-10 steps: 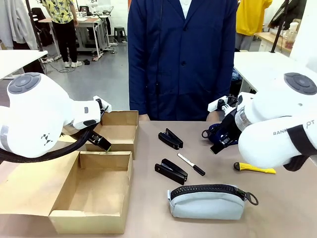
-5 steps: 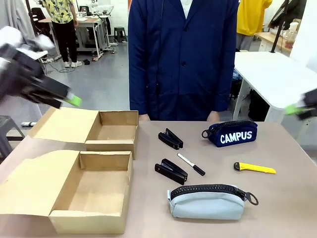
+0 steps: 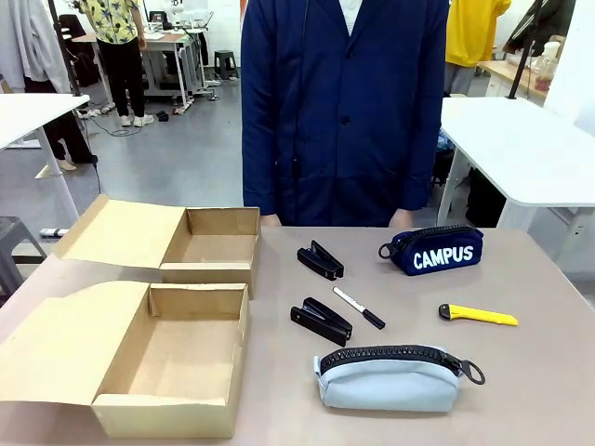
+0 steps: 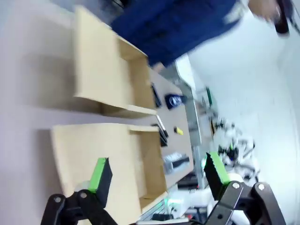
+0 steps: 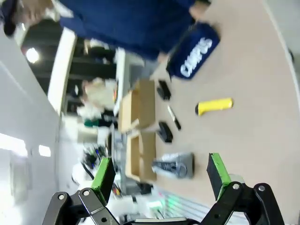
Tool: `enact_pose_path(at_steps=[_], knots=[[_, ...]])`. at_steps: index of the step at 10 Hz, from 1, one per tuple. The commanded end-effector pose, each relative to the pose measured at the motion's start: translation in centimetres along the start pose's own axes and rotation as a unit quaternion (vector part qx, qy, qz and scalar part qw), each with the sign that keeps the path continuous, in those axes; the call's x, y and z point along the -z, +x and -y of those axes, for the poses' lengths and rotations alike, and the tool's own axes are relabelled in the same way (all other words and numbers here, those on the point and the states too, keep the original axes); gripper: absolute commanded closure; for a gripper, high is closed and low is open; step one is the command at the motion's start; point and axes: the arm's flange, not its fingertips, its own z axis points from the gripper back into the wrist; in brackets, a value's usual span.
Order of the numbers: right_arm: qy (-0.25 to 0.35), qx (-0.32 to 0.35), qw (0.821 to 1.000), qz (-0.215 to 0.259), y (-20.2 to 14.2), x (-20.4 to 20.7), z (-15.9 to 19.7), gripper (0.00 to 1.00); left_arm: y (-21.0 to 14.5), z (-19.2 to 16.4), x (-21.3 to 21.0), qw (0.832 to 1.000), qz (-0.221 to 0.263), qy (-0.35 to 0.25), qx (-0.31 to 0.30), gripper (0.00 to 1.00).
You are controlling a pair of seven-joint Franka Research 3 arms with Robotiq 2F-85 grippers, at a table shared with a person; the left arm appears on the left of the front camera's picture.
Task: Place items inside the box.
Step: Pick up a Pencil pouch or Stapler and place it inside the Mailer Box closest to the robot.
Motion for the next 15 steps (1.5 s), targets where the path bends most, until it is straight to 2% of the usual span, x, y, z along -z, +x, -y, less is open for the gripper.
enact_pose_path(at_steps=[1,2,8,9,11,12,13,14,15], knots=[[-0.035,-0.041,0.996,0.076,-0.1,2.5,-2.8,0.00,-2.7,-0.6,6.7,0.999,0.029,0.021,-0.022,0.00],[0.000,0.000,1.000,0.000,0.0,0.0,0.0,0.00,0.0,0.0,0.0,1.000,0.000,0.000,0.000,0.00],[-0.007,0.016,1.000,-0.010,-0.2,0.3,0.4,0.00,0.0,0.0,0.0,1.000,0.000,0.000,0.000,0.00],[-0.005,-0.051,0.998,-0.040,-1.0,1.9,-0.4,0.00,0.0,0.0,0.0,1.000,0.000,0.000,0.000,0.00],[0.015,-0.130,0.989,-0.073,-2.6,5.4,-2.8,0.00,0.0,0.0,0.0,1.000,0.000,0.000,0.000,0.00],[0.024,-0.179,0.978,-0.108,-4.1,8.4,-4.5,0.00,0.0,0.0,0.0,1.000,0.000,0.000,0.000,0.00],[-0.009,-0.252,0.956,-0.152,-6.5,12.0,-6.0,0.00,0.0,0.0,0.0,1.000,0.000,0.000,0.000,0.00],[-0.021,-0.259,0.953,-0.157,-6.1,12.1,-5.8,0.00,0.0,0.0,0.0,1.000,0.000,0.000,0.000,0.00],[-0.012,-0.194,0.972,-0.133,-4.1,9.7,-4.2,0.00,0.0,0.0,0.0,1.000,0.000,0.000,0.000,0.00]])
